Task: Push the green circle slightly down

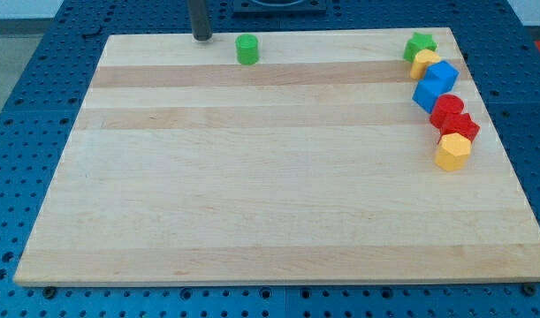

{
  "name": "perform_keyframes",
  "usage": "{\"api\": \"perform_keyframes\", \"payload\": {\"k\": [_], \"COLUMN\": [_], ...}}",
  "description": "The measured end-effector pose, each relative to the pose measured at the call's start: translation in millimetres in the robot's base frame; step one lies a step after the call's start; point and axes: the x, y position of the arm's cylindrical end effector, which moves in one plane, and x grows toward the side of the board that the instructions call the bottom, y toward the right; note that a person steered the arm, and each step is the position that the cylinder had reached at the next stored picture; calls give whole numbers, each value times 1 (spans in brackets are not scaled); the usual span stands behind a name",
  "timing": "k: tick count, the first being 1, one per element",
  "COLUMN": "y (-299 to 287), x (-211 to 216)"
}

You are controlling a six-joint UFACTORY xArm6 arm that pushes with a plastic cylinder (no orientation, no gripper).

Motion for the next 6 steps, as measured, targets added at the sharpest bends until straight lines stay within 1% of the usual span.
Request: {"api": "perform_keyframes", "payload": {"k": [2,3,4,6], "y": [73,113,154,211], "x": [41,69,102,184]}}
